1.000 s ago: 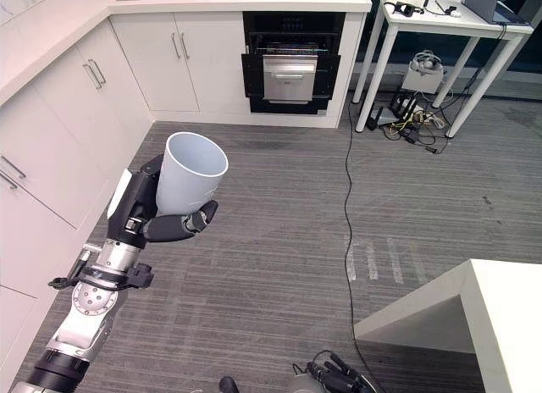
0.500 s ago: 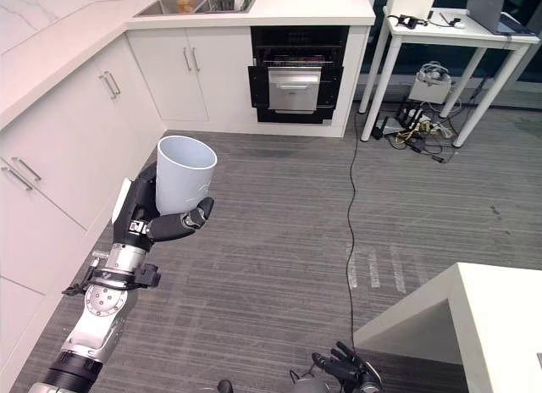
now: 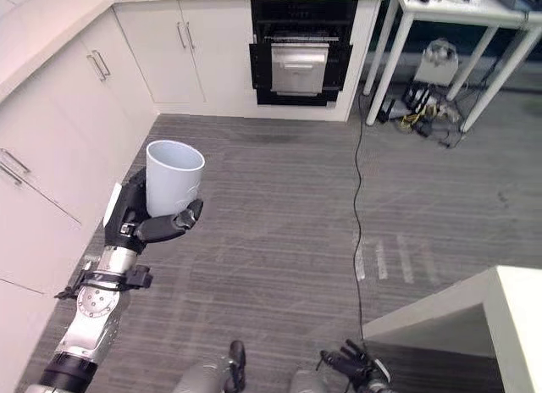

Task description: Place the dishes in the dishwasher.

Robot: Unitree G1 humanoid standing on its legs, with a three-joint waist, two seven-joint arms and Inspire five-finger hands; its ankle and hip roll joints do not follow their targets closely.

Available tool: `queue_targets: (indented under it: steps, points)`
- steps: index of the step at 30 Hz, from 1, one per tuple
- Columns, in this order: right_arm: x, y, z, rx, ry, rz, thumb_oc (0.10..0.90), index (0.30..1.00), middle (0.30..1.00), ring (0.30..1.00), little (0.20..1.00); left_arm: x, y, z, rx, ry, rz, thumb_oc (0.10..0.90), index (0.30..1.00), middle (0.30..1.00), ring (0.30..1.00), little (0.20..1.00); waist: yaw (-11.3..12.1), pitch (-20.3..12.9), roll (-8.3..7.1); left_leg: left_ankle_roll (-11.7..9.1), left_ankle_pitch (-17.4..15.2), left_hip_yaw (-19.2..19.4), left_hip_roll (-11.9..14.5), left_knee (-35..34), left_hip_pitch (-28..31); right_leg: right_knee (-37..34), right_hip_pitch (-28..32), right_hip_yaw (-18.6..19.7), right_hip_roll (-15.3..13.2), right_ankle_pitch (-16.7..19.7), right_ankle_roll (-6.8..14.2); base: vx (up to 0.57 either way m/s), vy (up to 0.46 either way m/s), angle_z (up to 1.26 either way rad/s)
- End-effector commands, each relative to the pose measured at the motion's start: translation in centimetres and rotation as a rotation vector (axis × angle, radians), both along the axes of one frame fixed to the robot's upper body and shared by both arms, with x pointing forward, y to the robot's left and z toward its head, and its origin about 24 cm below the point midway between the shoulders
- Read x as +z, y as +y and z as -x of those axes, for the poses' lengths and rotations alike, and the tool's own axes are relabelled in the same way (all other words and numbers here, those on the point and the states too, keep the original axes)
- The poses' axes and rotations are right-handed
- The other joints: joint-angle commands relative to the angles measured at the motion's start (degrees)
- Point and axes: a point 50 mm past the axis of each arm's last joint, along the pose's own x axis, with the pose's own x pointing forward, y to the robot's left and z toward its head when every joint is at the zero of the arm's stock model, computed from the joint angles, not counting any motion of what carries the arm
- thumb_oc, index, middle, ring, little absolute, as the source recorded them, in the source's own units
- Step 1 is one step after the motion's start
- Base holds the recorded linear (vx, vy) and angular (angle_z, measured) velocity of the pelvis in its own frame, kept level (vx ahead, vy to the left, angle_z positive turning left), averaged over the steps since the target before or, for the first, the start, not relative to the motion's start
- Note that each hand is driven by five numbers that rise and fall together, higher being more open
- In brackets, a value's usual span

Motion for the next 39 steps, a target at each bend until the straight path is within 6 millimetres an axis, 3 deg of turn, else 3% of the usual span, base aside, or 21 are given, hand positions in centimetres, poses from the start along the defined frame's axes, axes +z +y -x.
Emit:
queue_targets:
  steps: [1, 3, 5, 6, 7, 9, 12, 15, 20, 22, 23, 24, 26, 29, 30, 31, 33, 34, 35, 37, 39]
  points:
    - [1.3, 0.3, -2.2, 0.067, -0.125, 0.048, 0.8, 0.9, 0.9, 0.9, 0.9, 7.1, -1.0, -0.6, -0.083, -0.345, 0.002, 0.4, 0.3, 0.3, 0.3, 0.3, -2.3, -2.5, 2.15, -0.5, -3.2, -1.1, 0.5, -3.6, 3.7, 15.1, 0.0, -5.2, 4.6, 7.8, 2.9, 0.09, 0.157, -0.03]
    - [1.3, 0.7, -2.6, 0.085, -0.137, 0.041, 0.8, 0.9, 0.9, 0.9, 0.9, 7.0, -1.1, -0.6, -0.086, -0.341, -0.016, 0.4, 0.3, 0.3, 0.3, 0.3, -2.2, -2.3, 2.33, 0.0, -3.8, -0.3, 0.5, -3.6, 4.7, 19.3, -3.1, -6.7, 3.7, 9.0, 3.6, 0.1, 0.117, -0.16]
    - [1.5, 0.8, -3.0, 0.099, -0.151, 0.042, 0.8, 0.9, 0.9, 0.9, 0.9, 7.0, -1.4, -0.5, -0.097, -0.342, -0.04, 0.4, 0.3, 0.3, 0.3, 0.3, -2.8, -2.0, 2.18, -0.1, -4.8, 0.5, 0.3, -3.6, 6.3, 17.8, -4.8, -6.6, 4.9, 8.2, 3.1, 0.17, 0.056, -0.29]
    - [1.6, 0.7, -3.1, 0.104, -0.156, 0.048, 0.8, 0.9, 0.9, 0.9, 0.9, 7.0, -1.7, -0.6, -0.108, -0.341, -0.041, 0.4, 0.3, 0.3, 0.3, 0.3, -3.7, -1.8, 2.52, -0.3, -5.2, 0.2, 0.4, -3.6, 7.1, 15.0, -6.0, -6.0, 6.6, 8.3, 2.3, 0.28, -0.003, -0.43]
    - [1.7, 0.3, -3.1, 0.101, -0.156, 0.05, 0.8, 0.9, 0.9, 0.9, 0.9, 7.1, -2.1, -0.8, -0.116, -0.337, -0.042, 0.4, 0.3, 0.3, 0.3, 0.3, -4.6, -1.8, 2.45, -0.4, -5.7, -0.7, -0.2, -3.6, 7.9, 7.9, -6.5, -5.5, 6.8, 8.4, 1.5, 0.29, -0.038, -0.29]
    - [1.7, 0.1, -3.1, 0.102, -0.153, 0.052, 0.8, 0.9, 0.9, 0.9, 0.9, 7.1, -2.2, -1.0, -0.115, -0.327, -0.039, 0.4, 0.3, 0.3, 0.3, 0.3, -5.1, -1.5, 2.34, -0.5, -6.3, -1.3, -0.5, -3.6, 9.0, 1.1, -6.4, -6.0, 5.6, 9.5, 1.6, 0.24, -0.065, 0.05]
    - [1.8, -0.2, -3.3, 0.102, -0.155, 0.047, 0.8, 0.9, 0.9, 0.9, 0.9, 6.8, -1.9, -1.2, -0.111, -0.306, -0.031, 0.4, 0.3, 0.3, 0.3, 0.3, -5.9, -1.0, 0.05, 0.2, -9.5, -1.5, -3.2, -3.6, 11.8, -0.6, -13.7, -2.5, -0.7, 14.9, 5.8, 0.28, -0.138, -0.02]
    - [1.8, -0.3, -3.2, 0.09, -0.153, 0.044, 0.8, 0.9, 0.9, 0.9, 0.9, 6.6, -1.6, -1.1, -0.126, -0.299, -0.037, 0.4, 0.3, 0.3, 0.3, 0.3, -6.5, -1.2, -0.75, 0.7, -12.2, -2.5, -4.2, -3.6, 13.8, -0.6, -18.2, 2.4, -3.7, 18.5, 8.4, 0.38, -0.204, 0.18]
    - [1.5, -0.3, -2.9, 0.102, -0.12, 0.048, 0.8, 0.9, 0.9, 0.9, 0.9, 5.6, -1.3, 0.0, -0.111, -0.291, -0.024, 0.4, 0.3, 0.3, 0.3, 0.3, -6.4, -2.0, -0.17, -0.9, -13.1, -1.9, -1.2, -3.6, 19.9, -0.6, -14.1, -0.1, -1.8, 15.0, 5.6, 0.53, -0.286, -0.03]
    - [1.6, -0.4, -3.1, 0.146, -0.118, 0.067, 0.8, 0.9, 0.9, 0.9, 0.9, 5.4, -1.4, 0.4, -0.1, -0.286, -0.011, 0.4, 0.3, 0.3, 0.3, 0.3, -6.5, -2.3, 0.31, -3.1, -9.8, -3.0, 0.6, -3.6, 23.5, -0.6, -12.2, -0.3, -0.1, 13.3, 3.5, 0.52, -0.277, -0.01]
    - [1.7, -0.5, -3.2, 0.157, -0.121, 0.072, 0.8, 0.9, 0.9, 0.9, 0.9, 5.3, -1.5, 0.5, -0.095, -0.286, -0.001, 0.4, 0.3, 0.3, 0.3, 0.3, -6.3, -2.5, 0.42, -4.6, -5.4, -3.7, 1.2, -3.6, 24.8, -0.6, -11.4, -0.4, 0.7, 12.4, 2.4, 0.29, -0.195, -0.26]
    - [1.9, -0.9, -3.2, 0.168, -0.126, 0.076, 0.8, 0.9, 0.9, 0.9, 0.9, 5.3, -1.5, 0.6, -0.09, -0.29, 0.009, 0.4, 0.3, 0.3, 0.3, 0.3, -6.2, -2.5, 0.61, -6.1, -0.8, -4.4, 2.1, 0.7, 24.2, -0.6, -10.4, -0.6, 1.5, 11.5, 1.2, 0.34, -0.242, -0.21]
    - [2.3, -1.5, -3.4, 0.211, -0.134, 0.097, 0.8, 0.9, 0.9, 0.9, 0.9, 5.5, -1.5, 1.0, -0.084, -0.301, 0.035, 0.4, 0.3, 0.3, 0.3, 0.3, -5.4, -2.1, 0.02, -8.2, 6.7, -5.2, 1.3, 17.0, 17.5, -0.6, -8.0, -0.7, 2.1, 10.1, -1.1, 0.33, -0.245, -0.07]
    - [2.4, -2.2, -3.2, 0.206, -0.13, 0.117, 0.8, 0.9, 0.9, 0.9, 0.9, 5.6, -1.4, 0.9, -0.096, -0.292, 0.054, 0.4, 0.3, 0.3, 0.3, 0.3, -5.0, -1.4, -0.54, -8.2, 8.9, -3.4, 3.4, 29.4, 8.8, -0.6, -5.5, -2.1, 2.2, 8.4, -3.2, 0.25, -0.193, -0.06]
    - [2.5, -2.6, -3.0, 0.196, -0.132, 0.117, 0.8, 0.9, 0.9, 0.9, 0.9, 5.7, -1.5, 0.6, -0.115, -0.288, 0.055, 0.4, 0.3, 0.3, 0.3, 0.3, -4.7, -0.6, -0.28, -6.5, 6.2, -0.9, 3.2, 27.0, 3.5, -0.6, -3.4, -2.5, 3.2, 7.0, -3.5, 0.42, -0.144, -0.06]
    - [2.5, -2.6, -3.0, 0.206, -0.131, 0.119, 0.8, 0.9, 0.9, 0.9, 0.9, 5.7, -1.4, 0.4, -0.115, -0.286, 0.054, 0.4, 0.3, 0.3, 0.3, 0.3, -4.3, -0.2, -0.05, -5.4, 4.2, 0.6, 2.0, 20.2, 3.5, -0.6, -2.3, -2.1, 3.7, 6.3, -3.2, 0.4, -0.071, 0.1]
    - [2.4, -2.5, -3.0, 0.212, -0.128, 0.118, 0.8, 0.9, 0.9, 0.9, 0.9, 5.8, -1.4, 0.3, -0.112, -0.284, 0.056, 0.4, 0.3, 0.3, 0.3, 0.3, -4.2, -0.3, 0.02, -5.0, 3.9, 2.3, 1.8, 13.0, 4.3, -0.6, -1.7, -2.1, 4.0, 5.6, -2.8, 0.25, 0.039, -0.13]
    - [2.3, -2.3, -2.9, 0.219, -0.119, 0.115, 0.8, 0.9, 0.9, 0.9, 0.9, 5.8, -1.3, 0.1, -0.111, -0.28, 0.063, 0.4, 0.3, 0.3, 0.3, 0.3, -4.2, -0.4, 0.13, -4.8, 3.8, 3.8, 1.8, 4.8, 5.0, -0.6, -1.3, -2.4, 4.4, 4.9, -2.5, 0.49, 0.155, -0.4]
    - [1.9, -2.0, -2.6, 0.228, -0.082, 0.099, 0.8, 0.9, 0.9, 0.9, 0.9, 5.6, -1.0, 0.1, -0.101, -0.27, 0.075, 0.4, 0.3, 0.3, 0.3, 0.3, -3.3, 0.0, 1.46, -5.6, 3.3, 0.6, 1.7, -3.6, 2.0, -0.6, 1.0, -1.3, 6.8, 3.1, -1.7, 0.5, 0.158, -0.45]
    - [1.8, -1.9, -2.4, 0.221, -0.066, 0.092, 0.8, 0.9, 0.9, 0.9, 0.9, 5.5, -0.9, 0.1, -0.097, -0.27, 0.074, 0.4, 0.3, 0.3, 0.3, 0.3, -2.9, 0.0, 2.3, -6.3, 3.6, -1.1, 3.0, -3.6, -0.9, -0.6, 1.5, -0.7, 8.0, 2.8, -1.8, 0.39, 0.114, -0.47]
    - [1.4, -2.0, -1.4, 0.21, -0.033, 0.081, 0.8, 0.9, 0.9, 0.9, 0.9, 5.3, -0.6, 0.1, -0.093, -0.268, 0.069, 0.4, 0.3, 0.3, 0.3, 0.3, -2.7, -0.2, 3.17, -7.7, 5.6, -0.2, 6.4, -3.6, -6.2, -0.6, 3.8, -0.6, 9.3, 0.9, -2.0, 0.45, 0.111, -0.36]
